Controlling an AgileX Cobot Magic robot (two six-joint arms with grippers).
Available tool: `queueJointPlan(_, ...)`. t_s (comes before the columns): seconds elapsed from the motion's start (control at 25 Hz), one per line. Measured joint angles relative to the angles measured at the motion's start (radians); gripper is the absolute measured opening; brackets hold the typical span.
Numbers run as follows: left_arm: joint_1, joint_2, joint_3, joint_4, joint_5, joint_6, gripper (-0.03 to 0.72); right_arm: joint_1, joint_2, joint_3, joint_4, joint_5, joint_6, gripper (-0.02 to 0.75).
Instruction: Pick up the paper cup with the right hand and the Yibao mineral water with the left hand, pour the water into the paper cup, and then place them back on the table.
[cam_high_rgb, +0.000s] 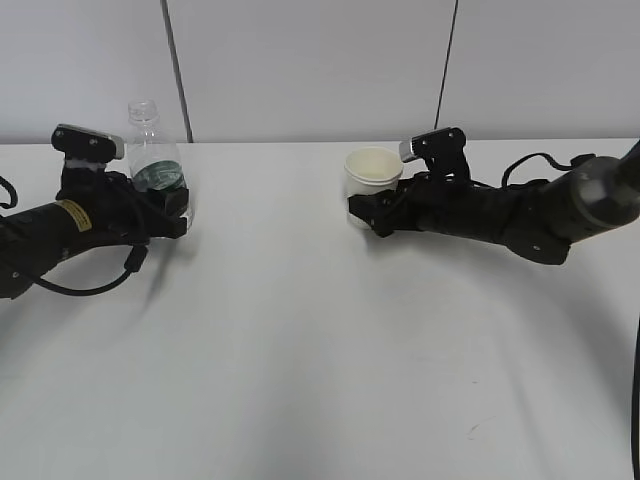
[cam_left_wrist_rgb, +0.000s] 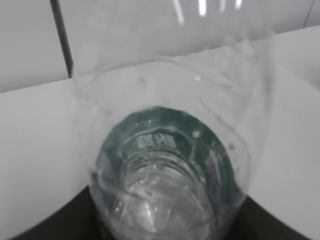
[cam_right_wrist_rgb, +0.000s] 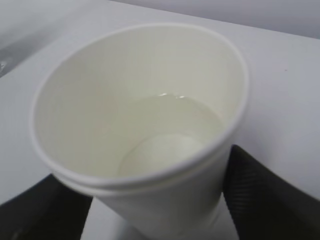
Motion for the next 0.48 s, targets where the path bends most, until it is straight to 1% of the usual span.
queueJointPlan(0.24,0.0,0.0,0.0,-0.01,0.0,0.0,0.339,0.0,0.0,0.0,-0.013,-0.02,0.002,0.554)
queueJointPlan(0.32,0.0,0.0,0.0,-0.012,0.001,0.0,0.339,0.0,0.0,0.0,-0.013,-0.028,0.003,0.549)
queueJointPlan(0.4,0.0,0.0,0.0,-0.012,0.001,0.0,0.339,0.0,0.0,0.0,-0.014,-0.044,0.003,0.561)
queueJointPlan(0.48,0.0,0.0,0.0,-0.012,0.001,0.0,0.339,0.0,0.0,0.0,-0.015,-0.051,0.003,0.606)
